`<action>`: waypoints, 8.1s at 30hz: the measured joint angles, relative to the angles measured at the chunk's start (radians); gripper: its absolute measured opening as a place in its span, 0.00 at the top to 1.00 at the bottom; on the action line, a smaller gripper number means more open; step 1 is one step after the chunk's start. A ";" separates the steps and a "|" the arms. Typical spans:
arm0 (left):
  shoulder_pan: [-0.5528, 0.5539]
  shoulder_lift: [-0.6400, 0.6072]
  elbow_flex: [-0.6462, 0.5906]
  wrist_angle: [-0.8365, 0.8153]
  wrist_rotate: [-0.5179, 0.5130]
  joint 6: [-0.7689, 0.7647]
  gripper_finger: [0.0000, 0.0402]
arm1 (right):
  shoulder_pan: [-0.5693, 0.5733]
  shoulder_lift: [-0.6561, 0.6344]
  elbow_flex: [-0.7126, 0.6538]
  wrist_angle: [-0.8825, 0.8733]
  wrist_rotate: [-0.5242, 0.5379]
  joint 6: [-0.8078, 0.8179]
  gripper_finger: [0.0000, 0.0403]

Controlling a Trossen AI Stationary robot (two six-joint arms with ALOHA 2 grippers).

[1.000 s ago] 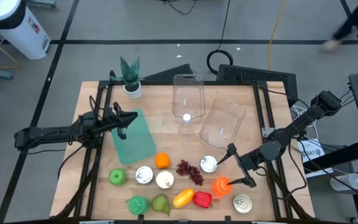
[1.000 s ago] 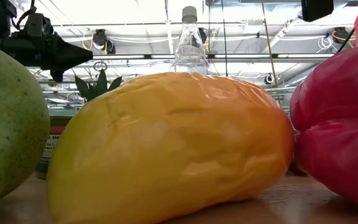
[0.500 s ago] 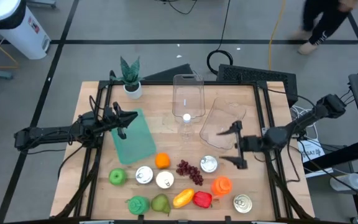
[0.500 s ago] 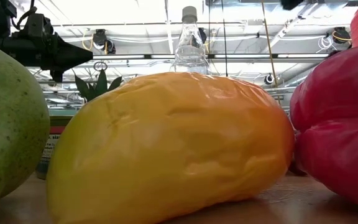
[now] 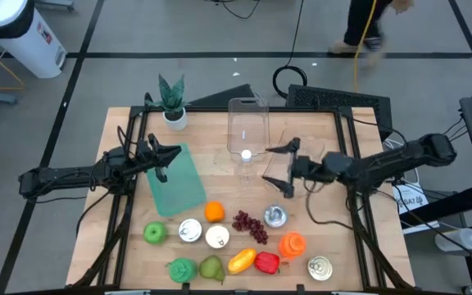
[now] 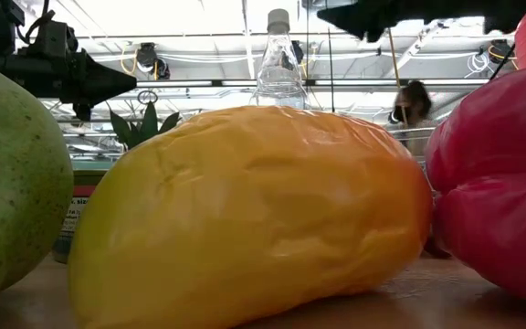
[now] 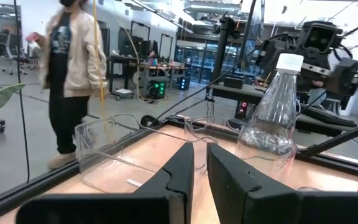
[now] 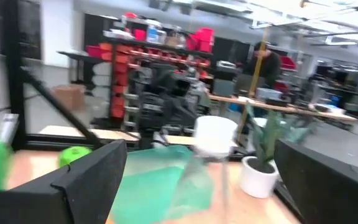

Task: Pick & Place Food Item
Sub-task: Put the transparent water bottle into the right transparent bin, then put the bunch of grapes into the left transparent bin

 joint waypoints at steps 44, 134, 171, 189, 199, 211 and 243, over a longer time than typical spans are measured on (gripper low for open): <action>0.001 0.000 0.000 -0.028 -0.038 0.003 0.87 | -0.234 0.334 0.230 0.025 -0.274 0.149 0.02; 0.001 0.000 0.000 -0.028 -0.040 0.027 0.87 | -0.338 -0.404 -0.081 -0.428 0.045 0.085 0.68; 0.001 0.000 0.000 -0.028 -0.040 0.030 0.87 | -0.256 -0.451 -0.078 -0.093 -0.067 -0.075 0.17; 0.001 0.000 0.000 -0.024 -0.040 0.023 0.87 | 0.271 0.064 0.310 -0.384 0.123 -0.298 0.45; 0.001 0.000 0.000 -0.022 -0.040 0.022 0.87 | 0.275 0.157 0.303 -0.370 0.052 -0.244 0.96; 0.001 0.000 0.000 -0.020 -0.039 0.022 0.87 | 0.173 -0.172 0.169 -0.423 -0.297 -0.027 0.99; -0.120 0.189 0.303 -0.055 0.144 -0.030 0.87 | 0.084 -0.693 -0.473 -0.056 -0.113 0.066 1.00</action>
